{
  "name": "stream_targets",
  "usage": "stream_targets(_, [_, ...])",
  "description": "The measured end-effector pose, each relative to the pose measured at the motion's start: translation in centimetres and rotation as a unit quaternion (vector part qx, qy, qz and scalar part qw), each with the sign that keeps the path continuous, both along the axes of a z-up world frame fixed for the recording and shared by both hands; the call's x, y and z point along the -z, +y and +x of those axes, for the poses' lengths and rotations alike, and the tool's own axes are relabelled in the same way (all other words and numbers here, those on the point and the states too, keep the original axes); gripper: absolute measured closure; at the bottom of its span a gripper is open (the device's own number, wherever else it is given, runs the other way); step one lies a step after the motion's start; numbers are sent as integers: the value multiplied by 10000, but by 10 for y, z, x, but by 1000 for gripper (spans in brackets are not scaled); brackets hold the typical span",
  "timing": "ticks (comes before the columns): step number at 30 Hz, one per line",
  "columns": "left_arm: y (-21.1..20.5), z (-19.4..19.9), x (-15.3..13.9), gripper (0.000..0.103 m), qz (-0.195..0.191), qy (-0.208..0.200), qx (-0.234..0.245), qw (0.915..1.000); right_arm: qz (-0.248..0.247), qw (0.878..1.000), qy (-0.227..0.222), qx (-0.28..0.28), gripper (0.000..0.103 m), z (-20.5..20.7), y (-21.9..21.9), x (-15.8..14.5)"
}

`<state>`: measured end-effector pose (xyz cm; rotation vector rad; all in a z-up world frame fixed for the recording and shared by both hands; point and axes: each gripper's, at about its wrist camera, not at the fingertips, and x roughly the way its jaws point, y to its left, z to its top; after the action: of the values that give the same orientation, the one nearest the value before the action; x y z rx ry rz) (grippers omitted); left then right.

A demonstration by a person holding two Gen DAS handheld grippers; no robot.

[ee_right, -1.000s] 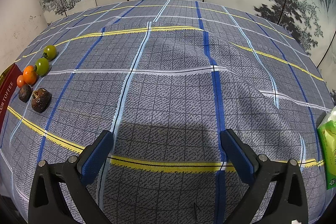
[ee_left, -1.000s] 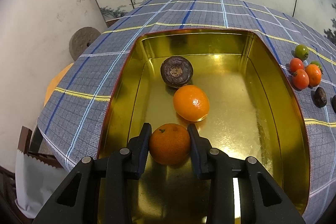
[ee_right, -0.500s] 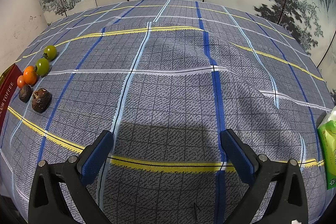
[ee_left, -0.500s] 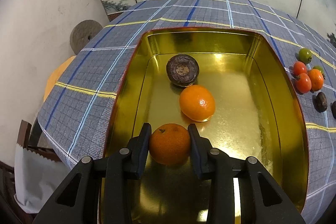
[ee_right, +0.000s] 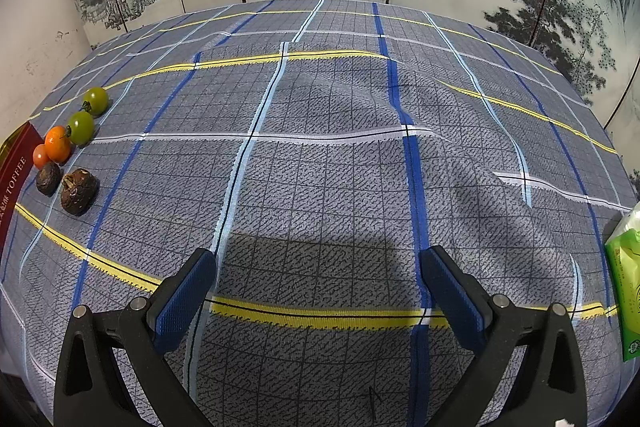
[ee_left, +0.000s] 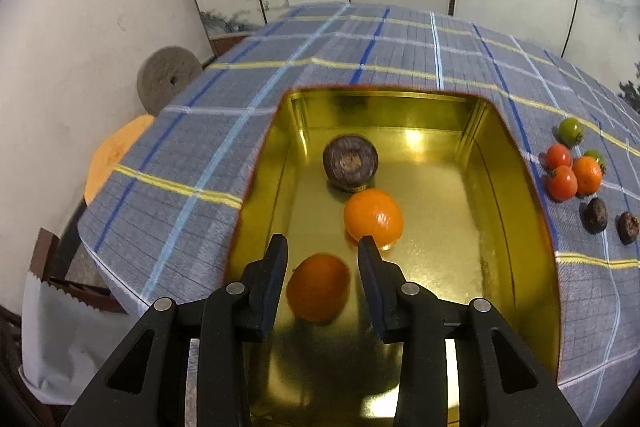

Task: Organize fruits
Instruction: 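Carry the tangerine with the left gripper into the tin and release, then move the right gripper to the dark brown fruit on the cloth and grasp it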

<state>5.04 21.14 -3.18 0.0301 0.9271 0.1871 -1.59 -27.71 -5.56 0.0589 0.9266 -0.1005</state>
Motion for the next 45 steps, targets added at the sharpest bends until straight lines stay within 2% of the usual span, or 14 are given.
stream_targets(2, [-3, -3, -6, 41, 138, -153, -9, 9998, -2, 10000, 1, 0, 1, 0, 0, 0])
stream_targets(4, [-6, -8, -15, 36, 249, -393, -26, 9989, -1, 10000, 0, 0, 1, 0, 0, 0])
stream_targets(8, [-13, -13, -26, 35, 321, -552, 33, 9980, 0, 10000, 0, 0, 1, 0, 0, 0])
stream_targets(15, [-29, -26, -42, 35, 161, -655, 117, 9977, 2, 10000, -1, -1, 1, 0, 0, 0])
stream_targets(21, [-45, -39, -51, 31, -30, -766, 34, 9971, -2, 10000, 1, -1, 1, 0, 0, 0])
stream_targets(26, [-59, -46, -57, 28, 54, -836, -39, 9965, -35, 10000, 9, 4, 1, 1, 0, 0])
stream_targets(30, [-70, -51, -62, 27, 275, -899, -14, 9956, 14, 9999, -97, -27, 2, -4, 6, -5])
stream_targets(36, [-80, -51, -63, 25, 240, -834, 93, 9962, 259, 9955, -576, -706, 7, -14, 46, -30])
stream_targets(40, [-86, -50, -61, 25, 167, -766, 152, 9968, 553, 9892, -735, -1137, 9, -11, 69, -40])
stream_targets(41, [-87, -49, -60, 25, 138, -739, 167, 9970, 617, 9880, -739, -1206, 11, -9, 73, -40])
stream_targets(45, [-91, -48, -56, 24, 25, -644, 247, 9976, 875, 9834, -570, -1487, 34, 3, 89, -36])
